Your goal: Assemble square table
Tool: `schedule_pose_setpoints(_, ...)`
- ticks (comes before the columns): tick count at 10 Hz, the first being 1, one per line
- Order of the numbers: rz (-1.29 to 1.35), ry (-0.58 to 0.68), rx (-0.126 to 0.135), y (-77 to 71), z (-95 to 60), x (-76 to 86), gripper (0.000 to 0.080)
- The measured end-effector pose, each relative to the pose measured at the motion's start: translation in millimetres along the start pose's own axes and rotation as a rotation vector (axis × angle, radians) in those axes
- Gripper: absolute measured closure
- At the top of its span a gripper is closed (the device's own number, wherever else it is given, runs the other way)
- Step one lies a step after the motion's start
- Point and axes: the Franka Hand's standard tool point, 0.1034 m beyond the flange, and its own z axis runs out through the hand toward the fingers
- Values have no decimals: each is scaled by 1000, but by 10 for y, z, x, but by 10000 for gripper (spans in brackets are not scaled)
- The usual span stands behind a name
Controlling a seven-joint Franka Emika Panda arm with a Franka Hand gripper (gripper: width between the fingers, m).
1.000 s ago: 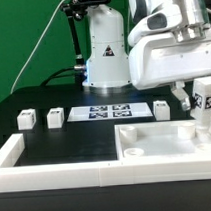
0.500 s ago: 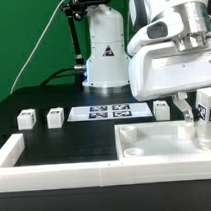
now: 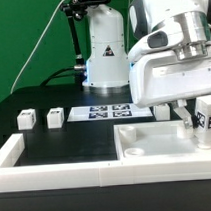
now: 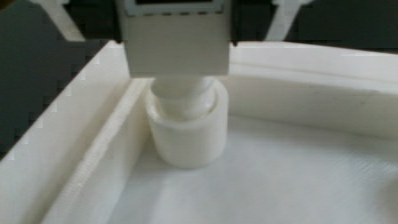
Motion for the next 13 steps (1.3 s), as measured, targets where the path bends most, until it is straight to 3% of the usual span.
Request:
schedule_pose_setpoints(9,-8,84,-17,-59,20,-84,502)
schedule_pose_setpoints(10,-8,84,-17,-60,20,-84,257)
schedule_pose_setpoints(11,-8,84,-17,-59,20,-84,257)
schedule_pose_setpoints(12,-8,84,-17,-59,20,-84,183)
schedule_pose_setpoints(13,-8,84,-17,-59,20,-84,160)
